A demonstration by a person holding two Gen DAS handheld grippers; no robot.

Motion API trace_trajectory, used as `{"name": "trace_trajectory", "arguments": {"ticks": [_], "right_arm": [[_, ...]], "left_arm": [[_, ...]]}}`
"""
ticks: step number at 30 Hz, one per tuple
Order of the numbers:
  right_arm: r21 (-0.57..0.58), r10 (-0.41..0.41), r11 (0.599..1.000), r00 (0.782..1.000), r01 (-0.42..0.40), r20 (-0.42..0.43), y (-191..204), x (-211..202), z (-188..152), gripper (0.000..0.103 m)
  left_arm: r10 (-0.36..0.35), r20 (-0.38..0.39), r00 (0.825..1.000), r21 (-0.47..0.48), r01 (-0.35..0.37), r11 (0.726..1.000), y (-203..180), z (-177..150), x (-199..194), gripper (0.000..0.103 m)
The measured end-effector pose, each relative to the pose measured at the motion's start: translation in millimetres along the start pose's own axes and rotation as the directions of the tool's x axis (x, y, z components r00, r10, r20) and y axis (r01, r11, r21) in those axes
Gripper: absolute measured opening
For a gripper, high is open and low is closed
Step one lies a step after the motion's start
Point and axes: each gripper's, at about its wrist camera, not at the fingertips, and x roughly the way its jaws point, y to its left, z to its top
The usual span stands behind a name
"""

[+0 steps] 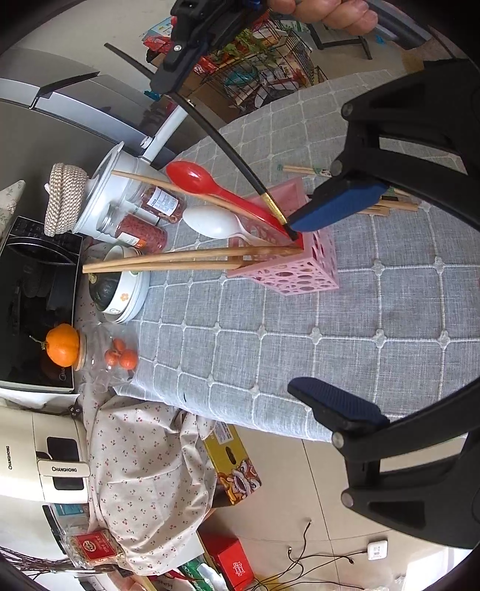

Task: Organize utensils
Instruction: 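Carry the black chopstick into the pink basket with the right tool and release it, then move the right tool to the green-labelled bamboo chopstick and grasp it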

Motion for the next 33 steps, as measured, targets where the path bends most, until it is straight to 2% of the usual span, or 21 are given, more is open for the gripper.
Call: {"name": "trace_trajectory", "arguments": {"ticks": [4, 8, 16, 20, 24, 27, 29, 33], "right_arm": [[0.0, 0.012, 1.0, 0.999, -0.012, -0.033, 0, 15, -7, 0.007], [0.042, 0.03, 0.999, 0.998, -0.027, -0.057, -5, 22, -10, 0.015], [0.08, 0.04, 0.996, 0.999, -0.042, 0.031, -20, -7, 2, 0.037], [0.058, 0.003, 0.998, 1.0, -0.004, 0.025, -28, -16, 3, 0.043], [0.049, -0.094, 0.994, 0.995, 0.095, -0.018, -45, -16, -5, 0.05], [0.041, -0.161, 0.986, 0.984, 0.165, -0.08, -60, -8, -16, 0.052], [0.019, -0.213, 0.976, 0.968, 0.217, -0.132, -69, 0, -24, 0.054], [-0.026, -0.312, 0.948, 0.916, 0.316, -0.253, -85, 23, -44, 0.055]], "left_arm": [[0.003, -0.005, 1.0, 0.008, -0.003, 1.0, -1, -1, 1, 0.081], [0.003, -0.007, 1.0, 0.009, -0.003, 1.0, -1, -2, 1, 0.081], [-0.002, -0.012, 1.0, 0.027, 0.002, 1.0, -8, -4, 4, 0.081], [-0.004, -0.018, 1.0, 0.038, 0.004, 0.999, -14, -5, 5, 0.081], [0.018, -0.046, 0.999, 0.05, -0.015, 0.999, -23, -10, 13, 0.081], [0.012, -0.085, 0.996, 0.058, -0.008, 0.998, -32, -15, 21, 0.081], [0.014, -0.106, 0.994, 0.07, -0.007, 0.998, -37, -17, 25, 0.081], [0.031, -0.14, 0.99, 0.099, -0.018, 0.995, -47, -21, 31, 0.081]]}}
